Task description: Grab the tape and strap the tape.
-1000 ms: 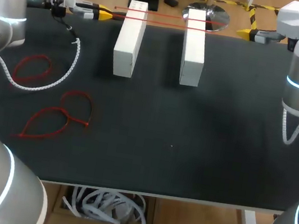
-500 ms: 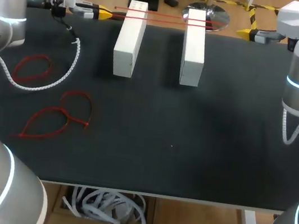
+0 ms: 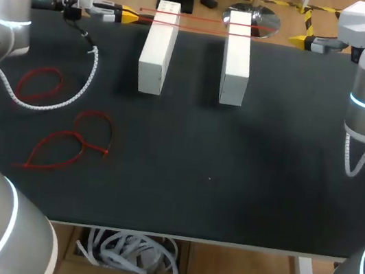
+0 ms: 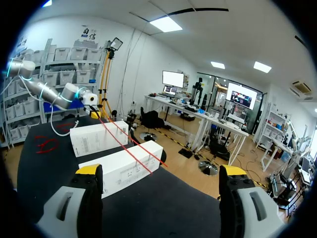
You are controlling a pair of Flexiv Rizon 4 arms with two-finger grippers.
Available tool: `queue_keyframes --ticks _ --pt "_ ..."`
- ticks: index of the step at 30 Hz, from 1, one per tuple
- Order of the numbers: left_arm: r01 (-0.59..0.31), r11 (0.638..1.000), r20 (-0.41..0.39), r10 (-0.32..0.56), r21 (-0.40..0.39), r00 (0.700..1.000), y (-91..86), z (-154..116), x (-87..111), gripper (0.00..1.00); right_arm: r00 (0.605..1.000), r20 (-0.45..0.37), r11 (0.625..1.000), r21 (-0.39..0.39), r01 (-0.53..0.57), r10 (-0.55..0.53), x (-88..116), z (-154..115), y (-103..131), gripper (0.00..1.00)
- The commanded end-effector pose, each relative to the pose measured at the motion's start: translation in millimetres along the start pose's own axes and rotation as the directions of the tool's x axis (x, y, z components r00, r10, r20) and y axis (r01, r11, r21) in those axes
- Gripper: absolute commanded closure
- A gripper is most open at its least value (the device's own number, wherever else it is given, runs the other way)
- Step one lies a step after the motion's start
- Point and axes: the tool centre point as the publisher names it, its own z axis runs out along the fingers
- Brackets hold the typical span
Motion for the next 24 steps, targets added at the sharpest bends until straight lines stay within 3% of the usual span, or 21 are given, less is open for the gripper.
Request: queue_keyframes --ticks 1,13,24 --pt "-0.019 1.0 -0.016 0.019 -0.012 1.0 -10.9 -0.6 10.9 1.0 1.0 0.0 1.0 0.0 0.0 0.0 0.0 -0.5 0.0 0.0" --pt "-0.006 1.0 0.006 0.006 0.015 1.0 -50.9 2.2 44.0 1.0 1.0 0.0 1.0 0.0 0.0 0.0 0.0 -0.5 0.0 0.0" --pt "0.004 0.993 0.043 -0.009 0.117 0.999 -93.7 6.4 72.7 1.0 1.0 0.0 1.0 0.0 0.0 0.0 0.0 -0.5 0.0 0.0"
